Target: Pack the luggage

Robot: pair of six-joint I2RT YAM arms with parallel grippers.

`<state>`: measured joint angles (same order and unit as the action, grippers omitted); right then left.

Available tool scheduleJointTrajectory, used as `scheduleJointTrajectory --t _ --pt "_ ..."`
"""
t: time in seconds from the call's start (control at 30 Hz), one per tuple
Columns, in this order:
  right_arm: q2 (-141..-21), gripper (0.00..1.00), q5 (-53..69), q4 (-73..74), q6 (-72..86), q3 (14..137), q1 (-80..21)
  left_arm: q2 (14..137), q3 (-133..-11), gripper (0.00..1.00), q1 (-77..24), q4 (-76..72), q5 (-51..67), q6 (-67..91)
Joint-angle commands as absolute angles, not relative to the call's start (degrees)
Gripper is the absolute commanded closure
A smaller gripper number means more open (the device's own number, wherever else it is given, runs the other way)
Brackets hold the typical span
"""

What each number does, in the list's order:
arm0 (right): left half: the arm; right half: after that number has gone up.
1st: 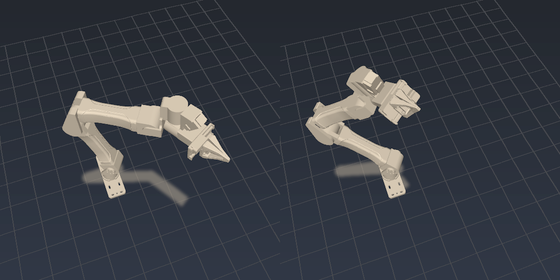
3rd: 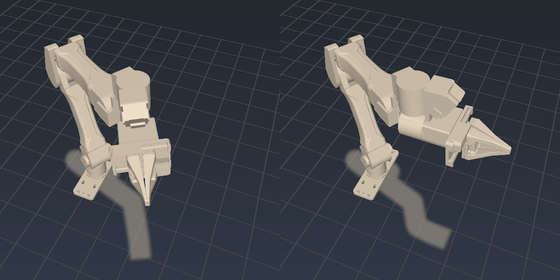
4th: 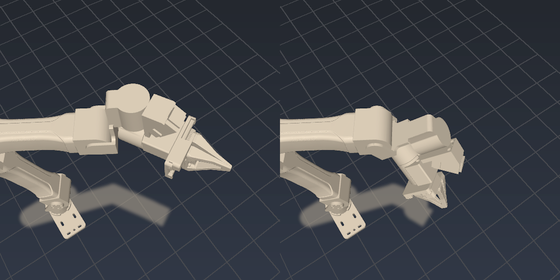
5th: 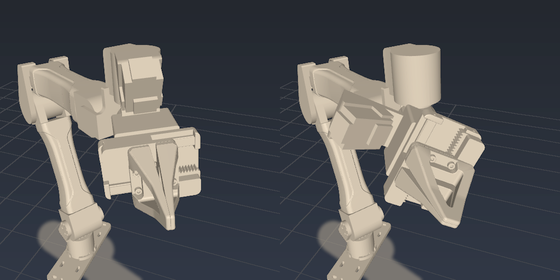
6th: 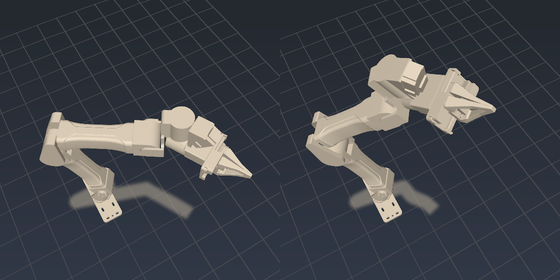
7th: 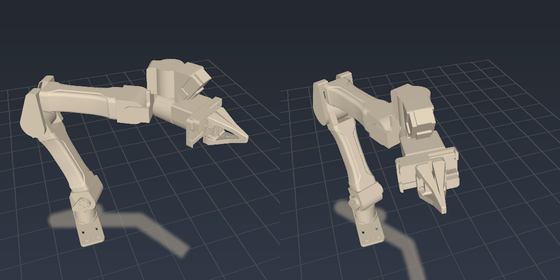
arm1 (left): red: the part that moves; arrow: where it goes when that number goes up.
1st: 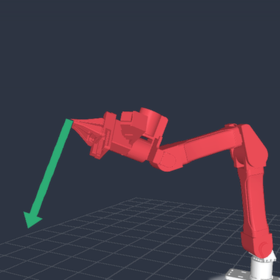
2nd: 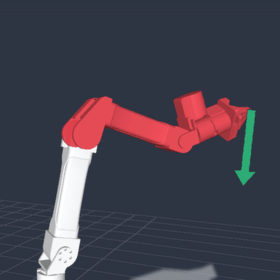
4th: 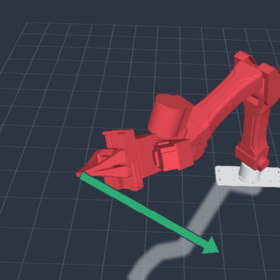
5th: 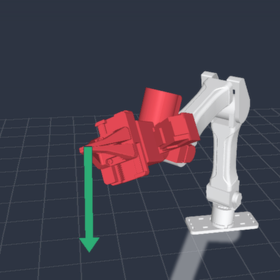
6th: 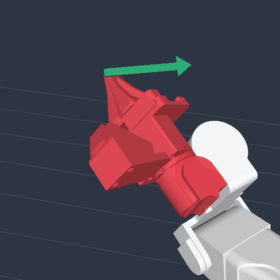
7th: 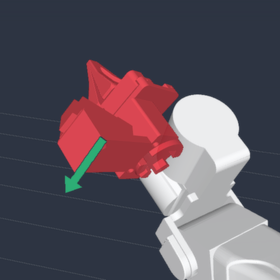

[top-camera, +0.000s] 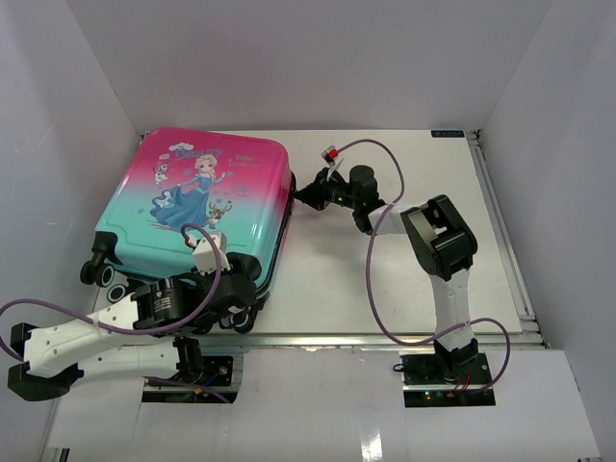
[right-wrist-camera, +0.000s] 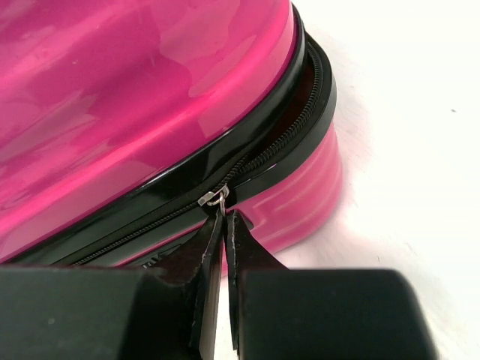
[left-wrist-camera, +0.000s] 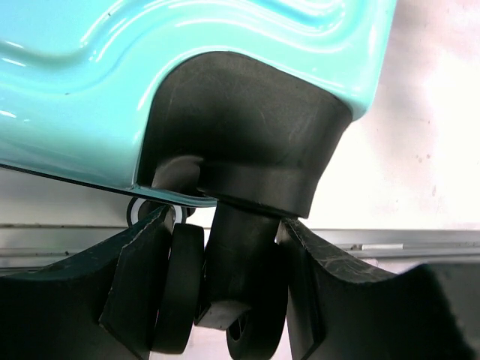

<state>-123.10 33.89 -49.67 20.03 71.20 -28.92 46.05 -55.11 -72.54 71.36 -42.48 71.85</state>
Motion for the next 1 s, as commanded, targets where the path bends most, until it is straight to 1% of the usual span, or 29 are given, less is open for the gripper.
scheduleJointTrajectory --t 0.0,0.13,0.2,0.27,0.33,0.43,0.5,0.57,0.63,0.73,0.77,0.8,0.9,0.97 --pt "-131.63 0.92 28.02 -42.17 22.96 85.15 -22.39 43.16 -57.46 1.0 -72.33 80.68 -43.86 73.18" --pt "-137.19 0.92 32.24 -42.1 26.36 95.18 -20.66 40.34 -57.04 1.0 -72.33 80.68 -43.96 73.84" --pt "-137.01 0.92 32.69 -44.02 27.68 94.67 -19.97 39.9 -57.04 1.0 -72.33 80.66 -44.06 73.89" --pt "-134.61 0.92 31.05 -47.21 28.47 89.58 -19.33 40.42 -57.19 1.0 -72.28 80.6 -44.32 73.58" --pt "-131.04 0.92 28.67 -51.11 28.1 82.05 -18.62 43.85 -58.82 1.0 -72.31 80.6 -45.67 70.8" --pt "-126.63 0.92 27.74 -56.74 28.72 72.52 -16.77 53.29 -62.22 1.0 -71.45 80.66 -48.36 65.31" --pt "-124.65 0.92 27.05 -60.12 29.79 67.88 -15.69 60.45 -64.0 1.0 -70.91 80.6 -49.97 64.89" --pt "-122.05 0.92 26.15 -62.45 30.38 61.76 -14.25 64.36 -65.85 1.0 -70.75 79.93 -50.77 65.79" --pt "-119.83 0.92 25.49 -63.98 30.35 56.87 -12.89 67.14 -67.7 1.0 -70.69 77.9 -51.53 63.39" --pt "-115.44 0.92 23.98 -66.5 31.57 47.72 -10.48 67.61 -68.79 1.0 -70.42 72.93 -51.35 59.48" --pt "-114.01 0.92 23.45 -68.14 31.64 47.3 -9.92 67.06 -68.67 1.0 -70.25 72.69 -51.18 59.33" --pt "-111.02 0.92 22.02 -71.1 32.32 41.53 -9.01 65.46 -68.26 1.0 -69.69 71.78 -51.15 58.87" --pt "-104.76 0.92 20.29 -74.01 32.11 28.93 -8.61 61.99 -67.74 1.0 -65.44 74.6 -52.65 60.33" --pt "-101.79 0.92 19.94 -79.08 34.31 21.36 -9.37 58.75 -67.3 1.0 -59.59 71.39 -52.59 57.1"
